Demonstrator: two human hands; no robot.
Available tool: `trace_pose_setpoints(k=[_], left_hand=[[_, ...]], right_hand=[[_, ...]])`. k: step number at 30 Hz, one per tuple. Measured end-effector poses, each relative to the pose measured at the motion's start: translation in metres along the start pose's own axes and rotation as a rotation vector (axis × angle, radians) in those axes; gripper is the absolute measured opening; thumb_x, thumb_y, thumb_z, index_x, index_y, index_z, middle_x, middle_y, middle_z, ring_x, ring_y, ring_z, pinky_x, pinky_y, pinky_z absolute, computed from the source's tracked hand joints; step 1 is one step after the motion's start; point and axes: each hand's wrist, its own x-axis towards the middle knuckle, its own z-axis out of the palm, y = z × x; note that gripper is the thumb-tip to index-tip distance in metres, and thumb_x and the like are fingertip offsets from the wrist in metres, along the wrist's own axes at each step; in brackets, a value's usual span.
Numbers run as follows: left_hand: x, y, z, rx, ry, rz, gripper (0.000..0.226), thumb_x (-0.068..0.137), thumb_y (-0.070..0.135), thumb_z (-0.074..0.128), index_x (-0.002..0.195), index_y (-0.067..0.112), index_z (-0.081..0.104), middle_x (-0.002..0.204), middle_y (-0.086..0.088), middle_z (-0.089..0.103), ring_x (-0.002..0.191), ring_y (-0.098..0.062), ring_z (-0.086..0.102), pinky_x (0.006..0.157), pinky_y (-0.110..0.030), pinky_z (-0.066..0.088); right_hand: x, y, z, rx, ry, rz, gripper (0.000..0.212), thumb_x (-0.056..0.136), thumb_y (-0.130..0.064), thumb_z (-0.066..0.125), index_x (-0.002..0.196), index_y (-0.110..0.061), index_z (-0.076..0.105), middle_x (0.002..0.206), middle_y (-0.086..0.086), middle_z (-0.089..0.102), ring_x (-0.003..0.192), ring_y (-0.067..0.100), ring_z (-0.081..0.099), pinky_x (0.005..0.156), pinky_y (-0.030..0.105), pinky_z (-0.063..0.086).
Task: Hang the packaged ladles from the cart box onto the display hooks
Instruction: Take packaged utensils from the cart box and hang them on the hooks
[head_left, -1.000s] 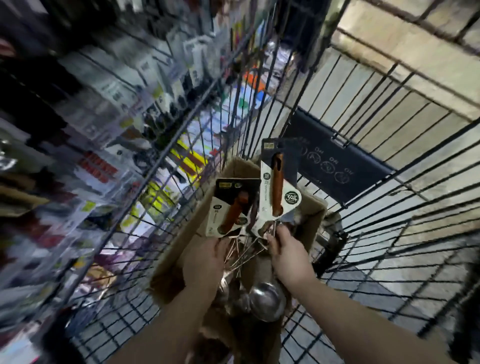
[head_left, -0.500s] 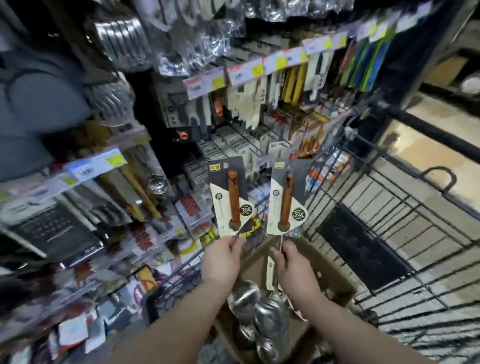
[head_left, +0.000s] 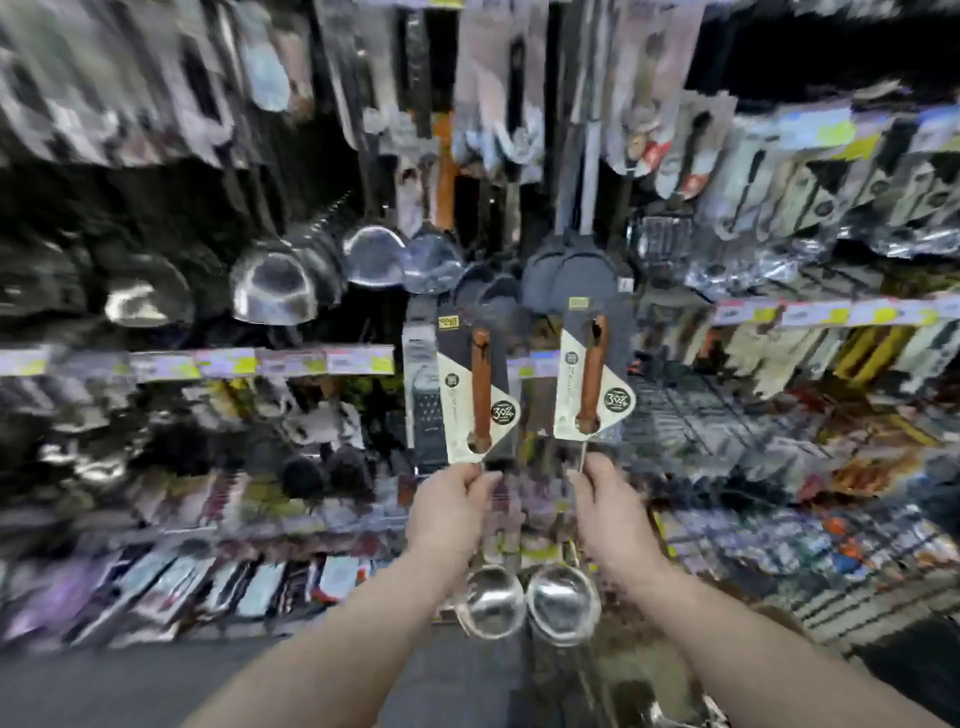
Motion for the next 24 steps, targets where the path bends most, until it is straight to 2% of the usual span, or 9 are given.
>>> trace_pose_setpoints(k=[4, 7, 10, 13, 17, 19, 21, 24], left_hand=[[-0.025, -0.064, -0.128, -0.025, 0.194, -0.082, 0.041, 0.087, 0.033, 0.057, 0.049, 0.023, 0.045, 0.043, 0.008, 0.044, 0.05, -0.013, 0.045, 0.049, -0.028, 0.031], [-0.058, -0.114, -0.227, -0.037, 0.3, -0.129, 0.033, 0.089, 0.033, 0.054, 0.058, 0.022, 0.051, 0.051, 0.007, 0.051, 0.058, -0.019, 0.051, 0.055, -0.029, 0.032], [-0.097, -0.155, -0.319, -0.009, 0.438, -0.141, 0.029, 0.089, 0.03, 0.055, 0.064, 0.016, 0.058, 0.058, -0.002, 0.056, 0.062, -0.018, 0.049, 0.054, -0.03, 0.026], [-0.135, -0.191, -0.399, 0.032, 0.571, -0.212, 0.033, 0.088, 0.035, 0.056, 0.06, 0.017, 0.056, 0.056, -0.001, 0.053, 0.058, -0.017, 0.047, 0.053, -0.03, 0.029], [-0.167, -0.227, -0.486, 0.011, 0.736, -0.286, 0.04, 0.088, 0.033, 0.057, 0.053, 0.019, 0.046, 0.05, 0.002, 0.046, 0.049, -0.014, 0.042, 0.048, -0.027, 0.03], [-0.174, -0.24, -0.517, 0.017, 0.819, -0.314, 0.038, 0.087, 0.033, 0.058, 0.053, 0.021, 0.049, 0.05, 0.007, 0.049, 0.051, -0.011, 0.046, 0.049, -0.028, 0.03], [-0.176, -0.252, -0.541, 0.026, 0.871, -0.343, 0.036, 0.087, 0.033, 0.059, 0.054, 0.022, 0.05, 0.053, 0.008, 0.052, 0.056, -0.012, 0.048, 0.051, -0.03, 0.03], [-0.17, -0.274, -0.572, 0.025, 0.924, -0.347, 0.037, 0.085, 0.032, 0.06, 0.051, 0.022, 0.049, 0.054, 0.002, 0.055, 0.061, -0.018, 0.048, 0.053, -0.03, 0.03]], right_hand=[[-0.035, -0.114, 0.074, 0.078, -0.118, -0.149, 0.014, 0.096, -0.023, 0.043, 0.09, -0.012, 0.048, 0.081, 0.015, 0.065, 0.079, 0.036, 0.058, 0.065, 0.037, 0.039], [-0.077, -0.199, 0.137, 0.149, -0.21, -0.287, 0.012, 0.095, -0.022, 0.046, 0.085, -0.017, 0.047, 0.076, 0.008, 0.06, 0.076, 0.03, 0.056, 0.063, 0.032, 0.033], [-0.124, -0.278, 0.198, 0.198, -0.319, -0.408, 0.023, 0.096, -0.022, 0.046, 0.073, -0.022, 0.041, 0.065, -0.003, 0.052, 0.073, 0.025, 0.052, 0.06, 0.032, 0.028], [-0.166, -0.35, 0.246, 0.254, -0.457, -0.482, 0.015, 0.097, -0.025, 0.042, 0.085, -0.02, 0.05, 0.076, 0.001, 0.059, 0.078, 0.025, 0.056, 0.067, 0.033, 0.036], [-0.2, -0.428, 0.293, 0.261, -0.55, -0.597, 0.02, 0.097, -0.026, 0.042, 0.094, -0.009, 0.052, 0.086, 0.012, 0.063, 0.084, 0.029, 0.057, 0.075, 0.037, 0.042], [-0.209, -0.457, 0.313, 0.267, -0.584, -0.656, 0.018, 0.096, -0.024, 0.043, 0.081, -0.016, 0.047, 0.074, 0.005, 0.056, 0.074, 0.025, 0.051, 0.069, 0.034, 0.038], [-0.213, -0.48, 0.333, 0.256, -0.604, -0.695, 0.029, 0.097, -0.025, 0.042, 0.068, -0.023, 0.035, 0.062, -0.004, 0.044, 0.06, 0.015, 0.042, 0.06, 0.033, 0.033], [-0.211, -0.512, 0.368, 0.228, -0.633, -0.699, 0.033, 0.097, -0.029, 0.04, 0.066, -0.024, 0.031, 0.06, -0.006, 0.043, 0.052, 0.007, 0.038, 0.049, 0.022, 0.027]])
